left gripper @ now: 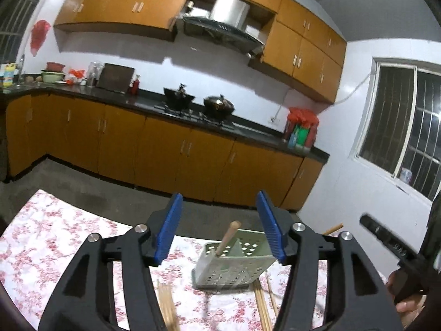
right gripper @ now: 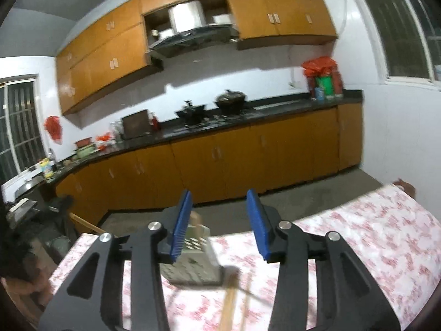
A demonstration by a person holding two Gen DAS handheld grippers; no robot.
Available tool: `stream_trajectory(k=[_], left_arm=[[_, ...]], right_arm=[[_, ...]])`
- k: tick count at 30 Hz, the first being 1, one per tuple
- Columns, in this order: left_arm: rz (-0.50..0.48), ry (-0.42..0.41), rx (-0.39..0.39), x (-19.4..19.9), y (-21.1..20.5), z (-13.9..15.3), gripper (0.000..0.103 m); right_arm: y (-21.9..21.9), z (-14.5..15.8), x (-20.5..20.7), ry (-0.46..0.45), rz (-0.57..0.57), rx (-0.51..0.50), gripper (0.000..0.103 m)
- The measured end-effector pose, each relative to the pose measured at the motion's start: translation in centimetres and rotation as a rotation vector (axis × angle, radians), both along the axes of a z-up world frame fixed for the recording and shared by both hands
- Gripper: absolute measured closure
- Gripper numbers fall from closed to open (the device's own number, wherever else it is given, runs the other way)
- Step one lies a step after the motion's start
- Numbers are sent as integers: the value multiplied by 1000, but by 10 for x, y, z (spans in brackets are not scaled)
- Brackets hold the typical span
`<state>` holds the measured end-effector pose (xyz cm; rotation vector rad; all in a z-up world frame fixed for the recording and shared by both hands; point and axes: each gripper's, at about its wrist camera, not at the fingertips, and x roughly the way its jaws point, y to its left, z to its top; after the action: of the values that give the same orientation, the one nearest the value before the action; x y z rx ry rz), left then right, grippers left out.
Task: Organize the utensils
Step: 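Move both open tools back down to the chopsticks on the tablecloth, then grasp another chopstick with the right tool while the left tool grasps one from the bundle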
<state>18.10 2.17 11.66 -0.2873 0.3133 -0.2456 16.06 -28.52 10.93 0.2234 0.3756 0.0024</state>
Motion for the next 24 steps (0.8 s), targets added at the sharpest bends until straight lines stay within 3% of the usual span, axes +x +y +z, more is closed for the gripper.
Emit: stream_trajectory(k=[5, 10, 16, 19, 21, 24], left_arm=[[111, 68, 114, -18, 16, -28, 43], [129, 236, 210, -23, 20, -87, 43], [90, 370, 249, -35, 14, -138, 45], [64, 410, 263, -38, 8, -154, 48], [51, 426, 272, -42, 6, -164, 51], [23, 459, 275, -45, 0, -176, 59]], right_arm=[[-14, -68, 6, 232, -15, -23, 61], [2, -151, 2, 460, 89, -3, 75], [35, -192, -9, 551, 161, -32, 76], [42, -199, -12, 548, 155, -84, 77], [44, -200, -13, 548, 139, -110, 93], [33, -200, -9, 548, 107, -86, 95]])
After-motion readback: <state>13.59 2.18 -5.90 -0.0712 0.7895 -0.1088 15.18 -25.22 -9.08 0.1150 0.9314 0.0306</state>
